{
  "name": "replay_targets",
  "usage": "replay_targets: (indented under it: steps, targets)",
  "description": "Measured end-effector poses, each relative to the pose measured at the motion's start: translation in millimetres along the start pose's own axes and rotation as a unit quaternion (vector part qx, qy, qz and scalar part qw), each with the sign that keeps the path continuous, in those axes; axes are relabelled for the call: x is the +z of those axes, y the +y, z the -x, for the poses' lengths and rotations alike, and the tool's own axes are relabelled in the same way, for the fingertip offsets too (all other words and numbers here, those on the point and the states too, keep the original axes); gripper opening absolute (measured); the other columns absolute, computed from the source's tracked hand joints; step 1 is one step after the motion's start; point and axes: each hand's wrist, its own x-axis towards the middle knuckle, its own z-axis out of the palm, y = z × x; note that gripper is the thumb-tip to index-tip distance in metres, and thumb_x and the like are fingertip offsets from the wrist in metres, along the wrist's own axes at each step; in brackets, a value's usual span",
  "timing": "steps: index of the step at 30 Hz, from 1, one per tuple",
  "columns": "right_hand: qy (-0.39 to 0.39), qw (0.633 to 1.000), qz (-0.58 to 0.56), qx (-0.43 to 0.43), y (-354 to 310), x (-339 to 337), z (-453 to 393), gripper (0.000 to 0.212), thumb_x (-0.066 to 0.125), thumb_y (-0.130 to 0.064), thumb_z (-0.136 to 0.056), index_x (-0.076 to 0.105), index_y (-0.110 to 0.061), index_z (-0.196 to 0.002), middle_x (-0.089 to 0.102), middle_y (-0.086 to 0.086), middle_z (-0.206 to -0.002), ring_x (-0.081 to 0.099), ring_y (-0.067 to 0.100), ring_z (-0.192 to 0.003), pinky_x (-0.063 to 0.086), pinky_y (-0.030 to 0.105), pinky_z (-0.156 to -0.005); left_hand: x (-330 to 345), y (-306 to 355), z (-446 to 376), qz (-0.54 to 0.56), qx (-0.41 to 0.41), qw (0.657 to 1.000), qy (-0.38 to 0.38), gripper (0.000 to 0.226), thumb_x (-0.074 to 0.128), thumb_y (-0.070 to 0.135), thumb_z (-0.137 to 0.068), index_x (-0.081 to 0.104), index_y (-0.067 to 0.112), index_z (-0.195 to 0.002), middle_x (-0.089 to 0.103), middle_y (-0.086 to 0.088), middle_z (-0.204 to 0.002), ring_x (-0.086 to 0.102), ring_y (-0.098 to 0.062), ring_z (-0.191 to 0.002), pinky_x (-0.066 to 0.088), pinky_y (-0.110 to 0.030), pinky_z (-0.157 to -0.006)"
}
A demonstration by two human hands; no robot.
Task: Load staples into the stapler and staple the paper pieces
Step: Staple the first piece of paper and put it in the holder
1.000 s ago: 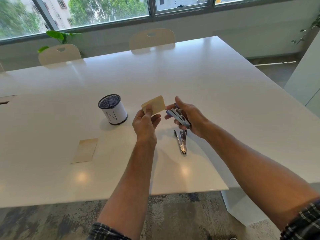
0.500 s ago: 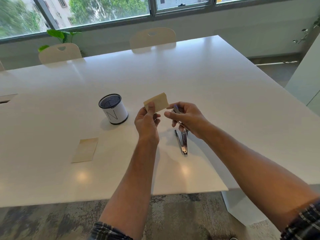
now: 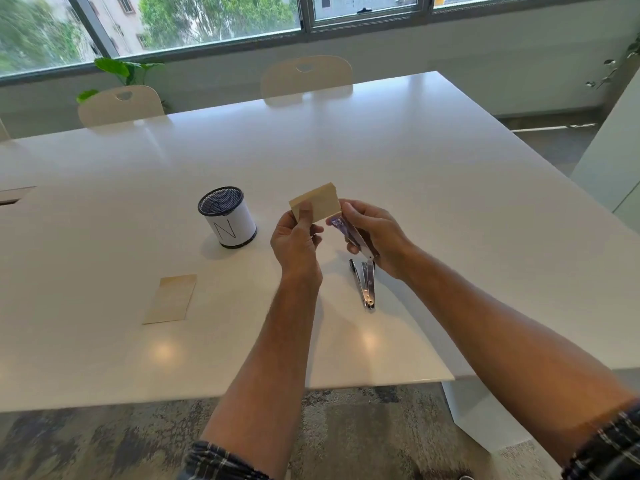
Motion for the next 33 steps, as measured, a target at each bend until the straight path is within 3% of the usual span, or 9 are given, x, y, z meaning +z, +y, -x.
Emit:
replay_targets:
  steps: [3,6,9,15,20,24,28,31,33]
  targets:
    - [0.023,0.999,-0.006,-0.026,3,-2,2,0.026,0.061,-0.025,-0.102,0.071,-0.025,-0.127,0.074,0.001,-0.099,0.064,0.009,-0.076,0.055,0.024,-0.065,2,-2,3,-0.013,0.001,1.0,0.007,0.01,0.073,0.022,-0.094,0.071,0.021,-0.085,0.068,0.008,-0.065,0.054,-0.012,-0.062,0.044,-0.026,-0.063]
    - [0.029,0.998,-0.013,-0.055,5,-3,3,0.046,0.071,-0.016,-0.096,0.06,-0.012,-0.14,0.074,0.007,-0.107,0.069,0.016,-0.09,0.059,0.027,-0.077,3,-5,5,-0.018,0.006,1.0,0.004,0.012,0.073,0.02,-0.095,0.071,0.019,-0.083,0.067,0.005,-0.066,0.053,-0.012,-0.059,0.042,-0.026,-0.062]
    - [0.04,0.997,-0.022,-0.063,5,-2,4,0.049,0.078,-0.013,-0.091,0.063,-0.008,-0.138,0.076,0.009,-0.114,0.071,0.02,-0.1,0.057,0.029,-0.087,4,-8,8,-0.034,0.006,0.999,-0.016,0.009,0.074,0.024,-0.093,0.074,0.02,-0.085,0.071,0.005,-0.073,0.055,-0.011,-0.061,0.044,-0.027,-0.064]
    - [0.085,0.995,-0.048,-0.037,1,0,6,0.05,0.085,-0.028,-0.075,0.073,-0.005,-0.119,0.077,0.014,-0.111,0.074,0.023,-0.099,0.058,0.028,-0.089,4,-12,10,-0.065,-0.012,0.997,-0.036,0.01,0.08,0.032,-0.088,0.077,0.022,-0.086,0.071,0.006,-0.076,0.053,-0.011,-0.068,0.042,-0.029,-0.068]
    - [0.133,0.989,-0.061,0.0,4,4,5,0.041,0.084,-0.022,-0.084,0.074,-0.002,-0.118,0.075,0.017,-0.111,0.07,0.026,-0.098,0.056,0.038,-0.097,5,-12,9,-0.089,-0.003,0.996,-0.03,0.01,0.086,0.029,-0.081,0.078,0.023,-0.079,0.07,0.01,-0.068,0.052,-0.009,-0.063,0.044,-0.028,-0.066]
    - [0.143,0.986,-0.083,0.013,2,5,6,0.037,0.089,-0.025,-0.073,0.08,-0.007,-0.103,0.076,0.021,-0.107,0.069,0.025,-0.091,0.056,0.041,-0.096,4,-12,8,-0.097,0.004,0.995,-0.036,0.015,0.087,0.025,-0.08,0.079,0.019,-0.09,0.074,0.007,-0.075,0.055,-0.01,-0.065,0.048,-0.027,-0.066]
    - [0.155,0.984,-0.09,0.019,1,2,6,0.043,0.093,-0.029,-0.063,0.081,-0.007,-0.098,0.078,0.016,-0.098,0.073,0.023,-0.085,0.058,0.035,-0.088,0,-8,6,-0.141,0.003,0.987,-0.076,0.021,0.084,0.037,-0.082,0.08,0.022,-0.095,0.078,0.006,-0.084,0.062,-0.01,-0.071,0.05,-0.029,-0.074]
    - [0.154,0.984,-0.088,0.02,1,1,5,0.048,0.093,-0.028,-0.062,0.08,-0.004,-0.101,0.079,0.012,-0.096,0.074,0.023,-0.085,0.059,0.031,-0.083,-1,-3,9,-0.15,-0.035,0.974,-0.166,0.038,0.08,0.053,-0.075,0.081,0.023,-0.098,0.08,0.002,-0.099,0.074,-0.013,-0.095,0.052,-0.037,-0.095]
    - [0.154,0.984,-0.083,0.018,1,-1,6,0.049,0.092,-0.027,-0.063,0.079,-0.002,-0.103,0.079,0.015,-0.099,0.074,0.026,-0.089,0.059,0.034,-0.087,-3,-2,8,-0.14,-0.053,0.968,-0.2,0.048,0.081,0.049,-0.074,0.078,0.017,-0.109,0.079,-0.005,-0.108,0.074,-0.02,-0.106,0.052,-0.042,-0.102]
